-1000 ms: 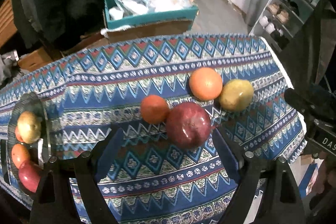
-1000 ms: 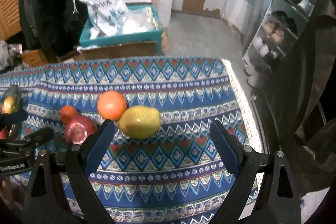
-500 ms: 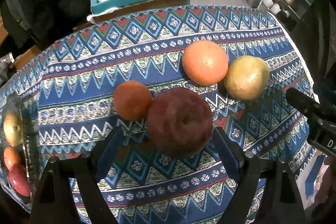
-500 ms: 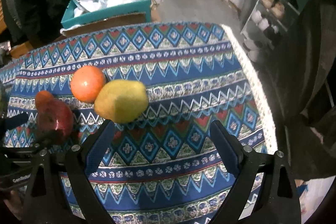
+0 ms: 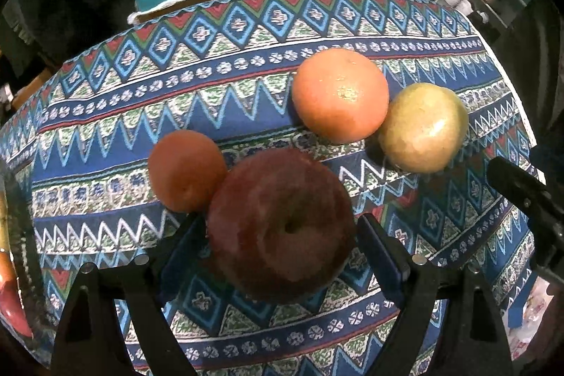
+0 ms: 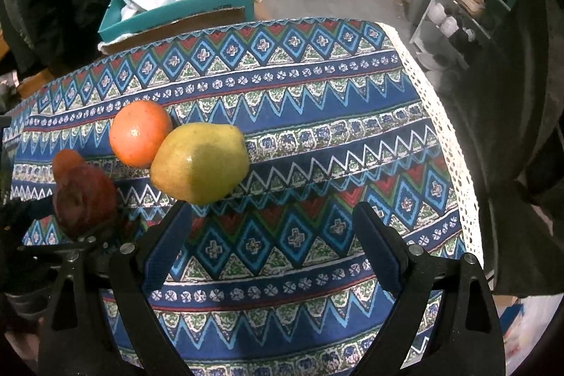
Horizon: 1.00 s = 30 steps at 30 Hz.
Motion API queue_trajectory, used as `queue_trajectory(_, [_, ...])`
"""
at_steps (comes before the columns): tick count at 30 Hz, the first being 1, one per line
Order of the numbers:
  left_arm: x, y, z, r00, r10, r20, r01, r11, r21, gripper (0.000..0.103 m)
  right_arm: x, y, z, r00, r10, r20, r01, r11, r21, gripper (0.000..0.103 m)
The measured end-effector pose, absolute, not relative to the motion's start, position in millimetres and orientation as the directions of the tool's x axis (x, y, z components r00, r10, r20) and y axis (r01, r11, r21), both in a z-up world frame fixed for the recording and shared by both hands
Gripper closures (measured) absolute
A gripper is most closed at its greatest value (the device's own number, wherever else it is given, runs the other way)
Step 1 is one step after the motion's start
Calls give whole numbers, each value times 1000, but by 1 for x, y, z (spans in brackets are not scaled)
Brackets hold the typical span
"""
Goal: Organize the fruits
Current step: 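Close left tool on the red apple while right tool closes on the yellow pear, then lift and carry the apple with left tool while right tool carries the pear to the plate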
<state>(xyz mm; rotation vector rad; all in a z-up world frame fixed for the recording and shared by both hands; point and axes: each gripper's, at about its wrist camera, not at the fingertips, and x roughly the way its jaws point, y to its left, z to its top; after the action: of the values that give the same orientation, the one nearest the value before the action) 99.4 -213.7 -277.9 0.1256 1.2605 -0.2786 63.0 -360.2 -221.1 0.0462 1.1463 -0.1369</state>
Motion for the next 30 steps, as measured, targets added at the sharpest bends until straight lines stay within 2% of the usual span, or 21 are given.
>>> queue_trajectory(2, [99,-217,-279,277,-143,-950,285,957,-61,17,64,-360,-223,402,-78,-912,131,991,-27,12])
queue_trajectory(5, [98,-222,-282,298,-125,-946,304,952,-30,31,65,-359,-225,400,-59,-914,123,992,-10,12])
queue_trajectory(10, [101,-214,-281,286,-161,-944,295,953,-73,32,72,-357,-231,395,17,-918,105,992,64,12])
queue_trajectory(17, [101,-195,-262,328,-159,-931,298,953,-57,32,90,-350,-245,377,82,-923,98,987,128,12])
queue_trajectory(30, [103,-161,-232,378,-155,-913,245,968,-63,32,122,-323,-266,327,83,-942,37,994,101,12])
